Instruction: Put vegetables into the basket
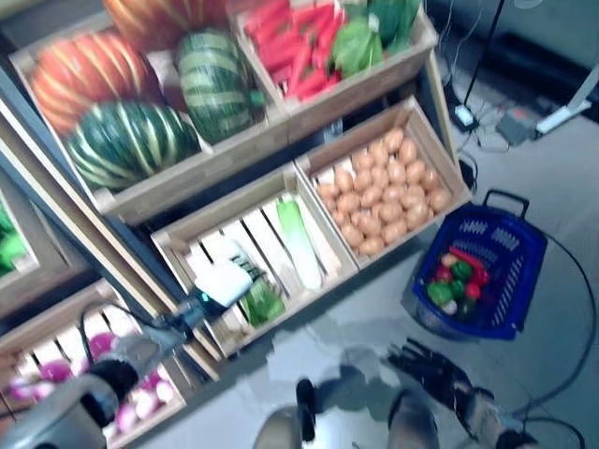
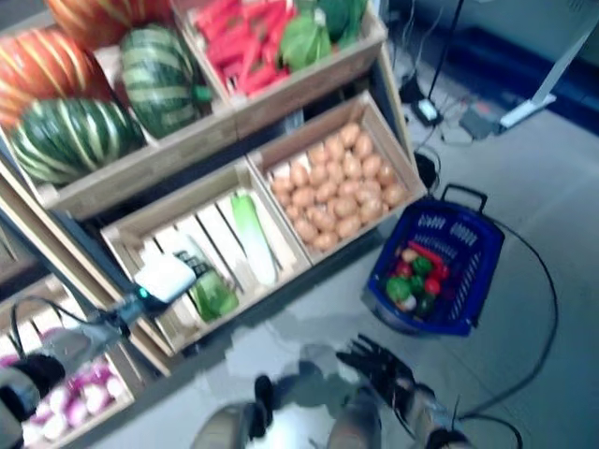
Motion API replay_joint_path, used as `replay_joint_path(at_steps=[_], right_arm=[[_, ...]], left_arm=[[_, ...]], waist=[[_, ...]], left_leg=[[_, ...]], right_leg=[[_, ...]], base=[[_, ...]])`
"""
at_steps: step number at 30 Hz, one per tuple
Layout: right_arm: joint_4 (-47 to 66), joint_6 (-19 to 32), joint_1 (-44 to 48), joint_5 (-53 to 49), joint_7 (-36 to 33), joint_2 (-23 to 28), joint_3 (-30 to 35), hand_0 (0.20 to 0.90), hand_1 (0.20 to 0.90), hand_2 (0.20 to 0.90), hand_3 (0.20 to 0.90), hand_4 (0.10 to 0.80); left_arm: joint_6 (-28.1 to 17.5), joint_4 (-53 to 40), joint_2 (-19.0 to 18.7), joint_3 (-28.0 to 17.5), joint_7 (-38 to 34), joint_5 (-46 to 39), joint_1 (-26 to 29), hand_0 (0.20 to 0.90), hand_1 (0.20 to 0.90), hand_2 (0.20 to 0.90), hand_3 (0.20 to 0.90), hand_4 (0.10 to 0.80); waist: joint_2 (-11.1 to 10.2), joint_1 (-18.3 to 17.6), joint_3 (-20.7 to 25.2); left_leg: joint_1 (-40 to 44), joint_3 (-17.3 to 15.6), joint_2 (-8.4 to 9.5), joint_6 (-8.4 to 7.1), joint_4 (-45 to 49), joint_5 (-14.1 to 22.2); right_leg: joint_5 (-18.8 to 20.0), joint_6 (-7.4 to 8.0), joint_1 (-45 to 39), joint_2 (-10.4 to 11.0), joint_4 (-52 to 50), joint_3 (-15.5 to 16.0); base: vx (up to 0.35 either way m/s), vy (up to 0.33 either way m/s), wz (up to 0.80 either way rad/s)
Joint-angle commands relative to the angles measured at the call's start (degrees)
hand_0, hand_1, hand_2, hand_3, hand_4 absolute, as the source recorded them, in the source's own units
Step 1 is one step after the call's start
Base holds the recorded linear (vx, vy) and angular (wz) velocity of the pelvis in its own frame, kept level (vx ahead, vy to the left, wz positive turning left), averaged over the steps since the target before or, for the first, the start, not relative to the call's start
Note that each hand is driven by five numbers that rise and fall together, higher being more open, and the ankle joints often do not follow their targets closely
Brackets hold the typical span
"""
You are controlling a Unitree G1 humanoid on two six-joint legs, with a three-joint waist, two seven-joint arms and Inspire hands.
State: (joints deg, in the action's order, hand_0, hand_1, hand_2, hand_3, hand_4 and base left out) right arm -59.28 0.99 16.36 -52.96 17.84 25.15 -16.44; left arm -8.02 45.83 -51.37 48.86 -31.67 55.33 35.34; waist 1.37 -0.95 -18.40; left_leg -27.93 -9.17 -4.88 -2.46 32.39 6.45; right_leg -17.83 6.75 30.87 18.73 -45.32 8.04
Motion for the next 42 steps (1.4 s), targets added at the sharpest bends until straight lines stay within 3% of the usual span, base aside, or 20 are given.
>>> replay_joint_path(at_steps=[1,8,17,23,27,34,39,40,41,42], right_arm=[[3.67,-0.12,2.53,-5.40,4.87,4.29,1.41,0.900,0.900,0.900,0.900,0.800],[1.64,-3.14,8.59,-4.25,8.86,7.39,-0.05,0.900,0.900,0.900,0.900,0.800],[4.94,-4.32,12.09,-6.55,8.58,10.04,-1.52,0.900,0.900,0.900,0.900,0.800],[7.50,-4.99,13.47,-6.60,7.51,12.06,-2.51,0.900,0.900,0.900,0.900,0.800],[8.64,-5.43,13.58,-7.81,6.28,13.52,-2.75,0.900,0.900,0.900,0.900,0.800],[8.59,-5.53,13.69,-9.61,6.38,15.75,-2.58,0.900,0.900,0.900,0.900,0.800],[7.80,-3.86,15.27,-11.39,7.70,16.27,-2.35,0.900,0.900,0.900,0.900,0.800],[8.11,-3.43,15.88,-11.94,7.42,16.39,-2.52,0.900,0.900,0.900,0.900,0.800],[8.20,-3.31,15.95,-12.06,7.33,16.37,-2.58,0.900,0.900,0.900,0.900,0.800],[8.34,-3.24,16.20,-12.26,7.17,16.32,-2.74,0.900,0.900,0.900,0.900,0.800]], left_arm=[[3.56,0.41,-4.02,-3.76,-5.34,-6.09,7.03,0.900,0.900,0.900,0.900,0.800],[3.91,5.36,-5.75,-0.62,-7.80,-4.12,16.00,0.900,0.900,0.900,0.900,0.800],[4.48,6.05,-8.02,1.47,-5.62,-0.65,19.75,0.900,0.900,0.900,0.900,0.800],[6.55,5.42,-9.82,2.80,2.87,-0.44,21.41,0.900,0.900,0.900,0.900,0.800],[8.53,6.83,-10.45,2.79,12.60,-1.41,20.14,0.900,0.900,0.900,0.900,0.800],[6.61,7.95,-10.36,3.89,13.89,-2.81,19.24,0.900,0.900,0.900,0.900,0.800],[8.68,9.76,-10.10,5.48,17.16,-5.79,21.28,0.900,0.900,0.900,0.900,0.800],[9.53,9.73,-10.28,6.04,18.25,-6.52,22.33,0.853,0.853,0.853,0.853,0.769],[9.71,9.63,-10.31,6.12,18.40,-6.50,22.47,0.693,0.693,0.693,0.693,0.662],[10.12,9.53,-10.35,6.35,18.50,-6.80,22.81,0.425,0.425,0.425,0.425,0.483]], waist=[[0.71,-1.14,-0.77],[0.60,-1.27,-2.14],[0.41,-0.94,-2.40],[0.32,-0.72,-2.63],[0.19,-0.46,-2.47],[0.32,-0.64,-2.26],[-0.18,-0.39,-2.51],[-0.40,-0.25,-2.65],[-0.45,-0.21,-2.64],[-0.54,-0.19,-2.72]], left_leg=[[-4.37,1.29,-3.89,0.76,13.57,14.50],[-15.83,3.53,-4.55,0.98,27.00,18.97],[-25.49,4.81,-5.56,1.43,37.30,22.14],[-31.21,5.47,-6.33,1.44,41.77,22.90],[-35.07,6.04,-6.71,1.69,45.05,23.83],[-39.19,6.30,-7.09,1.84,47.77,24.41],[-44.58,7.58,-6.85,2.01,51.15,24.79],[-46.19,7.85,-6.89,2.13,52.07,24.92],[-46.50,7.90,-6.91,2.16,52.25,24.95],[-46.82,7.97,-6.95,2.18,52.30,24.89]], right_leg=[[-0.84,-3.92,5.78,-0.19,-4.95,-3.03],[-4.27,-4.37,16.82,0.22,-16.77,-5.94],[-6.68,-4.47,26.10,0.64,-25.32,-6.75],[-7.01,-4.39,31.16,0.62,-28.41,-6.73],[-7.27,-4.42,34.88,0.53,-30.50,-6.76],[-7.46,-4.73,38.77,0.58,-32.72,-6.98],[-7.59,-5.03,43.73,0.53,-35.27,-7.37],[-7.62,-5.14,45.29,0.74,-35.96,-7.26],[-7.63,-5.16,45.59,0.78,-36.10,-7.23],[-7.56,-5.23,45.91,0.80,-36.10,-7.08]], base=[[-0.187,0.040,0.08],[-0.108,0.054,-0.02],[-0.068,0.061,-0.02],[-0.057,0.044,0.02],[0.002,0.041,-0.03],[0.010,0.053,-0.03],[-0.032,0.002,0.00],[-0.047,-0.007,0.01],[-0.045,-0.008,0.02],[-0.027,-0.011,0.03]])
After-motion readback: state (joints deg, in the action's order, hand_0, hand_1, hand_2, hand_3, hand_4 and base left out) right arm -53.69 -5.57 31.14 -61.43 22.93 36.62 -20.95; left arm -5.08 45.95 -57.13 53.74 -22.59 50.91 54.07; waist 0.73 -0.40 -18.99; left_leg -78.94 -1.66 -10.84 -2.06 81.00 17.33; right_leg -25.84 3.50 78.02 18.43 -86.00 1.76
